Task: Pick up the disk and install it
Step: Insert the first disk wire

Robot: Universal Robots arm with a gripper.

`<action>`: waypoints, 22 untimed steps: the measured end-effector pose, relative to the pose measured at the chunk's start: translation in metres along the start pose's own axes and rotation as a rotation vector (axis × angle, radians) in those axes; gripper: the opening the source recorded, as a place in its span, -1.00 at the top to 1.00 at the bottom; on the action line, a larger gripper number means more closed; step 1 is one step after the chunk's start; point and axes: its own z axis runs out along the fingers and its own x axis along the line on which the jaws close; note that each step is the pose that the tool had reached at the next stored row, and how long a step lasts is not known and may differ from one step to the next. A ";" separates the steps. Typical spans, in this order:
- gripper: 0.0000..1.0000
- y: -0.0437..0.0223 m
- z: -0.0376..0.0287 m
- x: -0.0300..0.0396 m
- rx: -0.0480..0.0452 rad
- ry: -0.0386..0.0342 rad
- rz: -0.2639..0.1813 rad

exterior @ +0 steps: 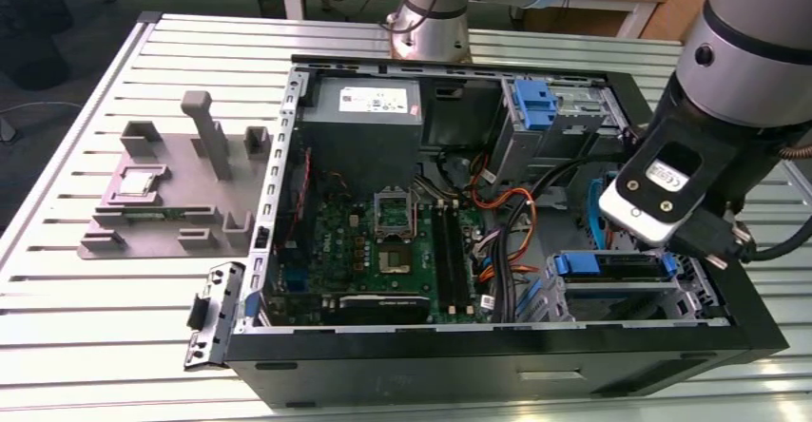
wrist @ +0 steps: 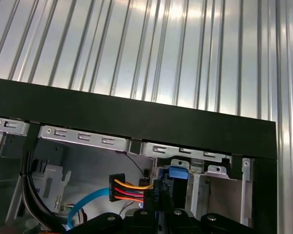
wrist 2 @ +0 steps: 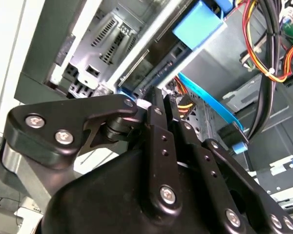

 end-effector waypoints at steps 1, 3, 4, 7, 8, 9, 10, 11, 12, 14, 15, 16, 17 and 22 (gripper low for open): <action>0.66 -0.0013 -0.0003 -0.0021 -0.0007 0.0011 0.000; 0.66 -0.0043 -0.0008 -0.0049 -0.0026 0.0028 0.001; 0.66 -0.0054 -0.0006 -0.0055 -0.0038 0.0031 0.001; 0.66 -0.0060 0.0013 -0.0055 -0.0060 -0.0007 0.016; 0.66 -0.0063 0.0021 -0.0054 -0.0065 -0.0028 0.025; 0.66 -0.0065 0.0030 -0.0054 -0.0071 -0.0051 0.034; 0.66 -0.0067 0.0039 -0.0054 -0.0078 -0.0069 0.041; 0.66 -0.0069 0.0049 -0.0054 -0.0083 -0.0086 0.049; 0.66 -0.0072 0.0058 -0.0054 -0.0085 -0.0105 0.056; 0.66 -0.0081 0.0071 -0.0053 -0.0096 -0.0129 0.065; 0.66 -0.0090 0.0072 -0.0052 -0.0107 -0.0133 0.068; 0.66 -0.0098 0.0072 -0.0051 -0.0134 -0.0139 0.070; 0.66 -0.0105 0.0071 -0.0049 -0.0171 -0.0146 0.070; 0.66 -0.0105 0.0077 -0.0032 -0.0220 -0.0157 0.074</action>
